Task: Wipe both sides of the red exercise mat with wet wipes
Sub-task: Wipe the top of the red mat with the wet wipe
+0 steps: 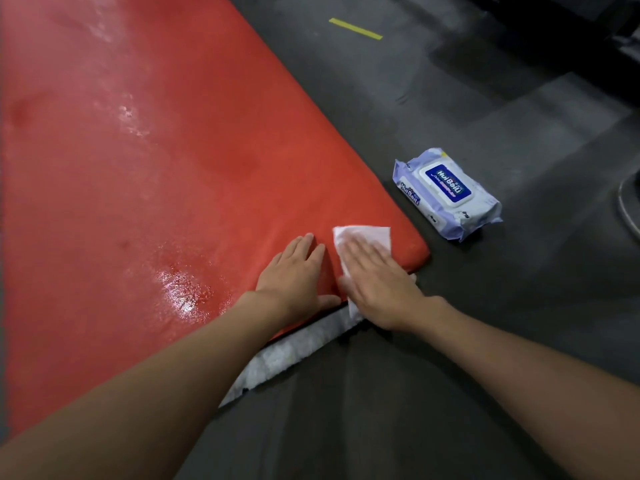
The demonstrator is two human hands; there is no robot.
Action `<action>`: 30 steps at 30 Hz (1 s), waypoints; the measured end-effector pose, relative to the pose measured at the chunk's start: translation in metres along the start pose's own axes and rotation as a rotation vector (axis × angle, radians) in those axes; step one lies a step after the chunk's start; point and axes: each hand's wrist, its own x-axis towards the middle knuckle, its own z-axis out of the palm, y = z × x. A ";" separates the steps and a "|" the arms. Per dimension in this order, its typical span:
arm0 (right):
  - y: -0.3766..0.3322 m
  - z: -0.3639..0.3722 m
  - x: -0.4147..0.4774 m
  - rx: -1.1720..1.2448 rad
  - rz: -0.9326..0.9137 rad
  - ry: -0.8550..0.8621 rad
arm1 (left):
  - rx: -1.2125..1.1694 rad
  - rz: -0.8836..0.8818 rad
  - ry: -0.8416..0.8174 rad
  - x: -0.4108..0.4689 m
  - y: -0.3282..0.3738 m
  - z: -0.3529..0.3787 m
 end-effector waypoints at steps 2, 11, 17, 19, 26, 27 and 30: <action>0.012 -0.006 0.001 -0.040 -0.061 -0.024 | 0.071 -0.043 0.072 -0.004 0.001 0.002; 0.009 -0.004 0.003 -0.079 -0.050 -0.051 | 0.032 -0.047 0.004 -0.016 -0.012 -0.004; -0.030 0.003 0.007 -0.039 0.064 0.021 | 0.070 -0.131 0.051 -0.031 -0.018 -0.002; -0.029 0.003 -0.004 -0.079 -0.132 -0.032 | 0.045 -0.123 0.055 -0.033 -0.021 -0.004; -0.039 0.005 0.014 -0.024 0.153 0.035 | 0.025 -0.098 0.022 -0.040 -0.032 -0.005; -0.043 0.007 0.007 -0.052 0.034 0.010 | 0.049 -0.115 0.040 -0.042 -0.032 -0.005; -0.019 -0.002 0.013 -0.082 -0.045 -0.041 | 0.057 -0.152 0.072 -0.047 -0.034 -0.005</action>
